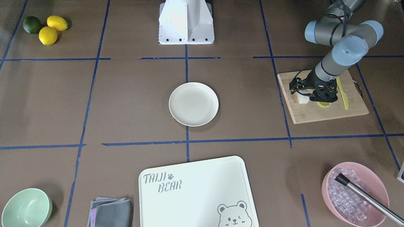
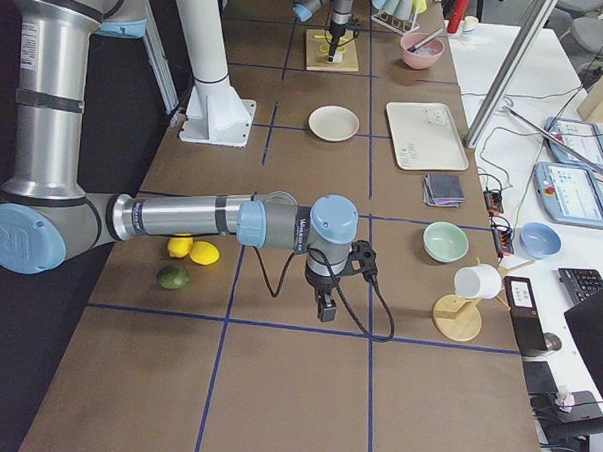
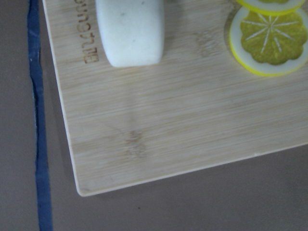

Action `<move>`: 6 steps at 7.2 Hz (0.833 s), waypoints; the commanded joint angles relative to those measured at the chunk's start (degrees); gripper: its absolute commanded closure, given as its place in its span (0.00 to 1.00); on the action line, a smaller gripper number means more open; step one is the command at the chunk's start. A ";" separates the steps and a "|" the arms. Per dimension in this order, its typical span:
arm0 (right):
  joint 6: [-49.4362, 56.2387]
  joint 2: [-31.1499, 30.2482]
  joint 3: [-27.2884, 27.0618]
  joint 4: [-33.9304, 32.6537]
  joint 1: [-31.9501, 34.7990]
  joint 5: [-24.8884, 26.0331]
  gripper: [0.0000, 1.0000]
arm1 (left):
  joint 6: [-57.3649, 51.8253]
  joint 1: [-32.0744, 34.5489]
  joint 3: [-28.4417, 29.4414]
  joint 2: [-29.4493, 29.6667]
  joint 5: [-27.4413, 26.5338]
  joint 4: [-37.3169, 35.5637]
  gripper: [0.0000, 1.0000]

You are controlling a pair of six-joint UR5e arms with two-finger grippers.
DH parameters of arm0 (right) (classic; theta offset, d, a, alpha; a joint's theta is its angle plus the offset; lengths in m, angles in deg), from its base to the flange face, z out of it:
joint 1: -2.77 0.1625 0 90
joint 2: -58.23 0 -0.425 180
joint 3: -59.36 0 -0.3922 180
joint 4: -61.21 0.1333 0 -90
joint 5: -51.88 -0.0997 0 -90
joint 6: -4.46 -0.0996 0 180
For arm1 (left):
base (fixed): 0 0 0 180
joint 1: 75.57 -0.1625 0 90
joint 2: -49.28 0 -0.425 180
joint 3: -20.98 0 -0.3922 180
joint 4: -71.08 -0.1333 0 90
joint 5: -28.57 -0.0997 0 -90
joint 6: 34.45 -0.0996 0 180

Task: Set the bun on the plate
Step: 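Lower the left gripper onto the white bun on the cutting board, then lift the white bun with the left gripper and carry it over the plate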

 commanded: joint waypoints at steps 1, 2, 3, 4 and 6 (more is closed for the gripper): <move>0.08 -0.14 -0.07 0.00 0.00 0.00 0.00 | -0.39 -0.05 -0.02 0.05 -0.05 0.20 0.71; 0.08 -0.14 -0.07 0.00 0.00 -0.09 0.00 | -0.40 0.12 -0.54 -0.04 -0.05 0.20 0.73; 0.08 -0.14 -0.07 0.00 0.00 -0.09 0.00 | -0.31 0.04 -0.98 0.14 0.03 0.02 0.73; 0.08 -0.05 -0.07 0.00 0.00 -0.09 0.00 | 0.39 0.30 -2.47 1.79 0.03 -0.50 0.73; 0.08 -0.05 -0.07 0.00 0.00 -0.09 0.00 | 7.91 0.04 -3.36 12.02 -0.14 -9.85 0.72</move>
